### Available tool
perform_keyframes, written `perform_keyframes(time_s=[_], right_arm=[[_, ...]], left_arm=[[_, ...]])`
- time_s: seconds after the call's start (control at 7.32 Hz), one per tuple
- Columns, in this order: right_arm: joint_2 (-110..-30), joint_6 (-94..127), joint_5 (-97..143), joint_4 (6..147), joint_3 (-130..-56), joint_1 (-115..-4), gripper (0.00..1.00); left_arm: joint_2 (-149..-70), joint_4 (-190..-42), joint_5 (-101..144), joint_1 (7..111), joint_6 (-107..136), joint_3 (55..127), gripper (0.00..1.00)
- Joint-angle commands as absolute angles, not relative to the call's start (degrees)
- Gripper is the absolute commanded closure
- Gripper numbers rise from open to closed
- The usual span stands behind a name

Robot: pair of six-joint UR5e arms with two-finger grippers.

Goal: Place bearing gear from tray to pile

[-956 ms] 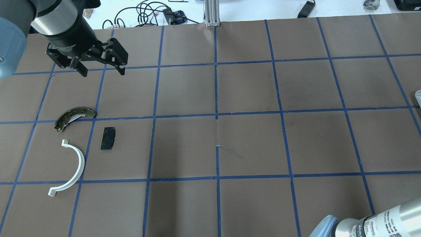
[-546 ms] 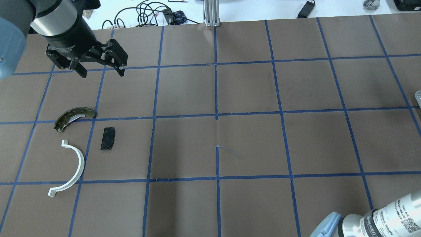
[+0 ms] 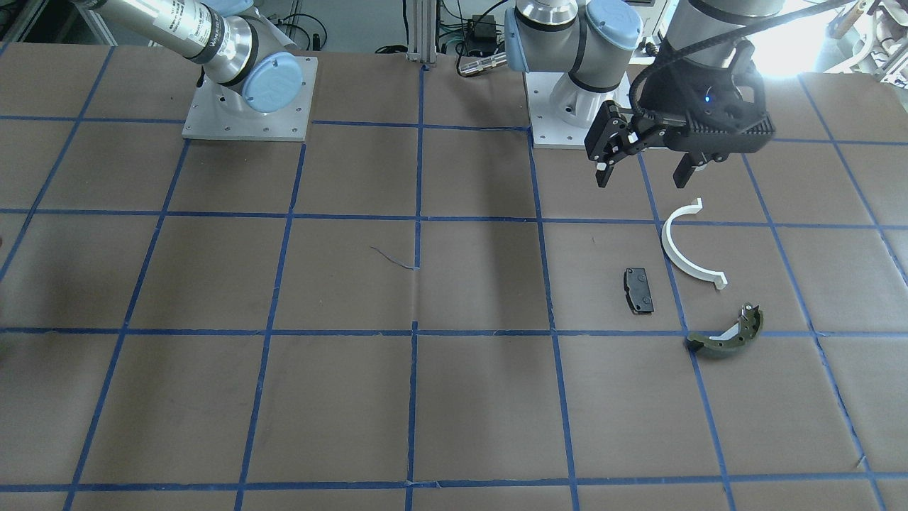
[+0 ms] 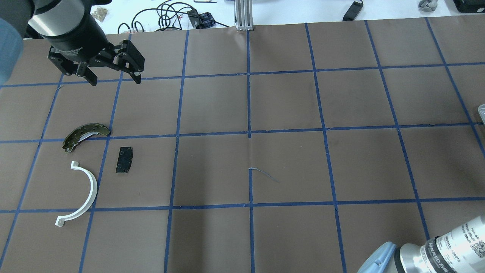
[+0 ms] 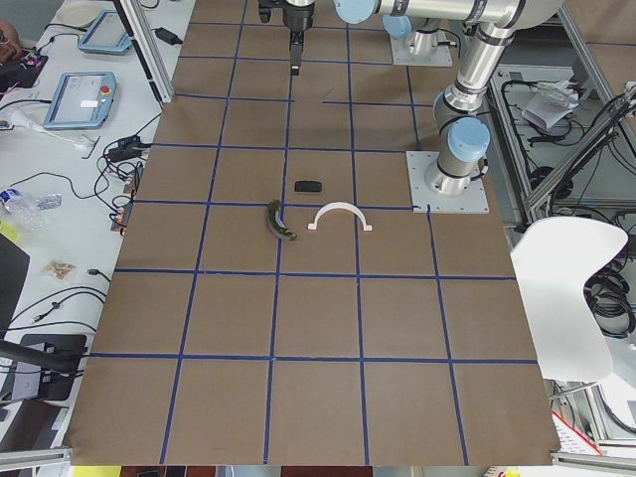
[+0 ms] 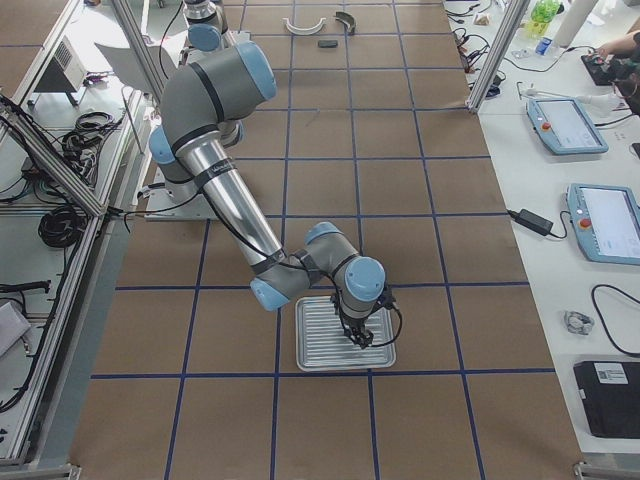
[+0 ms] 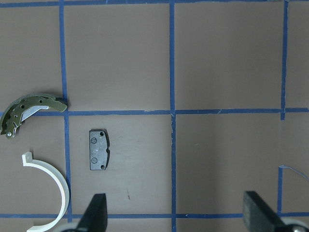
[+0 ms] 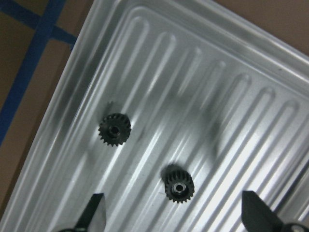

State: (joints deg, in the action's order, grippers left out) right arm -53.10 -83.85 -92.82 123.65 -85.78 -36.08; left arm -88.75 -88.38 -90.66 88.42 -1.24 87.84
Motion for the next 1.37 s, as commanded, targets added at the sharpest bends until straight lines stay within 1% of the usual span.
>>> perform_keyframes(time_s=[0.0, 0.14, 0.41, 0.55, 0.68, 0.82, 0.96, 1.09, 1.23], right_arm=[[-52.29, -83.76, -92.55, 124.80, -85.61, -35.77, 0.01], [-52.29, -83.67, -92.55, 124.80, -85.69, -35.77, 0.08], [-51.68, -83.06, -92.11, 124.89, -85.69, -35.77, 0.16], [-51.68, -83.06, -92.11, 124.98, -85.61, -35.77, 0.33], [-51.68, -83.06, -92.11, 124.98, -85.61, -35.77, 0.36], [-51.68, -83.06, -92.11, 124.89, -85.61, -35.77, 0.45], [-51.77, -82.36, -92.20, 124.89, -85.61, -35.77, 0.53], [-51.85, -82.18, -92.20, 124.81, -85.69, -35.77, 0.58], [-51.86, -82.00, -92.20, 124.72, -85.69, -35.77, 0.61]], left_arm=[[-88.68, -88.24, -90.61, 88.42, -1.05, 87.71, 0.00], [-88.86, -87.72, -90.62, 88.42, -1.05, 87.89, 0.00], [-88.86, -87.63, -90.53, 88.42, -1.23, 88.24, 0.03], [-88.68, -87.63, -90.53, 88.42, -1.23, 88.94, 0.03], [-88.68, -87.63, -90.44, 88.42, -1.14, 88.77, 0.07], [-88.86, -87.63, -89.92, 88.33, -1.06, 88.25, 0.16], [-88.68, -87.63, -90.35, 88.42, -1.05, 88.68, 0.16], [-88.59, -87.63, -89.92, 88.42, -0.27, 88.94, 0.16], [-88.59, -87.63, -90.09, 88.42, -0.26, 88.86, 0.15]])
